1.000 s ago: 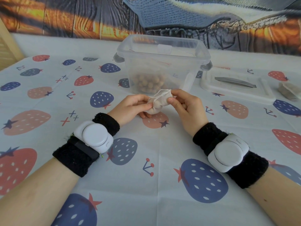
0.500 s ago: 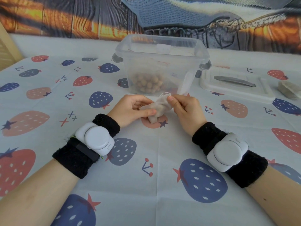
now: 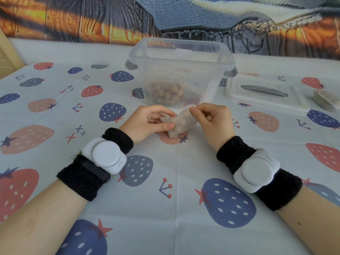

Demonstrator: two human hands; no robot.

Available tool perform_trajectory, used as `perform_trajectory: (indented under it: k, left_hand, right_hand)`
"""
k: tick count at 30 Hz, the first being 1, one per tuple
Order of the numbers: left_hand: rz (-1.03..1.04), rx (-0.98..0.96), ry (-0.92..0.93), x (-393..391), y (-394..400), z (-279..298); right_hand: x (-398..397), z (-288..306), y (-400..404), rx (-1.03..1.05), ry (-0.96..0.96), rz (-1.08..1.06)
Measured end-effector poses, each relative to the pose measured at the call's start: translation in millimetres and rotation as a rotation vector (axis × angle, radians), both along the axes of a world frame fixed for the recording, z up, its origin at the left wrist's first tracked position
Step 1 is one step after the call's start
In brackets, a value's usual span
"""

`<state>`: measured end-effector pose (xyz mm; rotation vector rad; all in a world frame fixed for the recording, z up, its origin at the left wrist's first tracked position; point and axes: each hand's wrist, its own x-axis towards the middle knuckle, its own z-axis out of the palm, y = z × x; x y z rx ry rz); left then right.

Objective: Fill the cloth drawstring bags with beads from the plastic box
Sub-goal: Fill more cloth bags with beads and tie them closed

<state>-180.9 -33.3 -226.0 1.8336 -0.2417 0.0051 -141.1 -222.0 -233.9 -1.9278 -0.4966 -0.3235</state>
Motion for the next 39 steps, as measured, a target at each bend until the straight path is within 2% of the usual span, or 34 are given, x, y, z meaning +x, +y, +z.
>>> perform_trajectory:
  k: [6, 16, 21, 27, 34, 39]
  left_hand:
    - [0.025, 0.002, -0.002, 1.8, 0.7, -2.0]
    - [0.049, -0.010, -0.026, 2.4, 3.0, -3.5]
    - [0.050, 0.007, -0.037, 2.6, 2.4, -3.9]
    - [0.065, -0.032, -0.025, 1.8, 1.1, -2.2]
    - [0.036, -0.039, 0.042, -0.9, -2.1, 1.2]
    - [0.024, 0.002, 0.010, -1.4, -2.0, -0.2]
  right_hand:
    - [-3.3, 4.0, 1.9, 0.090, 0.094, 0.079]
    - [-0.9, 0.3, 1.7, 0.031, 0.130, 0.047]
    - [-2.5, 2.7, 0.8, 0.079, 0.079, 0.026]
    - [-6.5, 6.3, 2.1, 0.178, 0.019, 0.119]
    - [-8.0, 6.8, 3.2, 0.178, 0.004, 0.195]
    - [-9.5, 8.5, 4.0, 0.174, 0.002, 0.189]
